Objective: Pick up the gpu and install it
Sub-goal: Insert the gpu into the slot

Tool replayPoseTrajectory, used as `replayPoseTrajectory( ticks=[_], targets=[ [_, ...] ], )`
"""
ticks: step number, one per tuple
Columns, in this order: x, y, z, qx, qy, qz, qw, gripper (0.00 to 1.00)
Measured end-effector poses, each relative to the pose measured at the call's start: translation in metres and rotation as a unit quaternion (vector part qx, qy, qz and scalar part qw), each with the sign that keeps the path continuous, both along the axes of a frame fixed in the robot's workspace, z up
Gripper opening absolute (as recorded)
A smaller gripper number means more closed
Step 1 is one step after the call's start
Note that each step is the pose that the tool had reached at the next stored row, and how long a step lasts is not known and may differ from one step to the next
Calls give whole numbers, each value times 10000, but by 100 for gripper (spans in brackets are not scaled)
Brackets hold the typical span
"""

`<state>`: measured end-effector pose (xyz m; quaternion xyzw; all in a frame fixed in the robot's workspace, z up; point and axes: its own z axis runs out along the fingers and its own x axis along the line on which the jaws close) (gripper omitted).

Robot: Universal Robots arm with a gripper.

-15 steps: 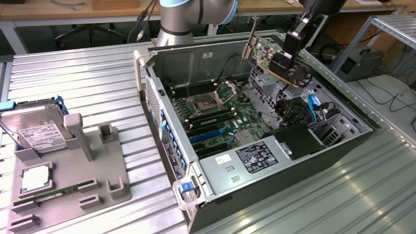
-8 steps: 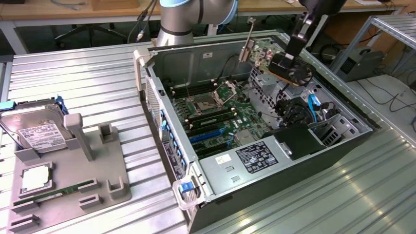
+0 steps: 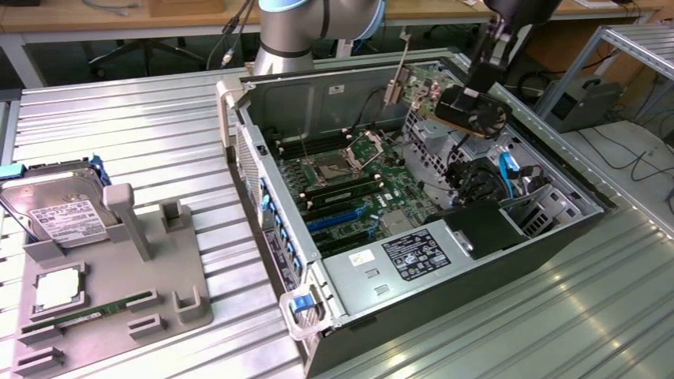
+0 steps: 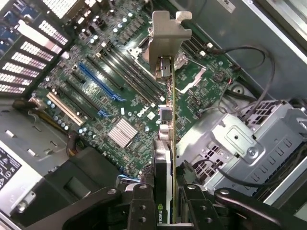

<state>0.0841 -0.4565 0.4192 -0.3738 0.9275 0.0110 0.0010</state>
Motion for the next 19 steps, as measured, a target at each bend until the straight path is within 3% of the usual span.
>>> replayPoseTrajectory(
  ticks=[4,10,14,16,17,19],
  targets=[
    [0,1,-1,0,0,424,9991,27],
    [0,2,-2,0,0,1035,9946,27],
    [0,2,-2,0,0,1452,9894,27],
    [0,2,-3,0,0,1670,9860,27],
    [0,2,-3,0,0,1828,9831,27],
    [0,2,-3,0,0,2013,9795,27]
  ],
)
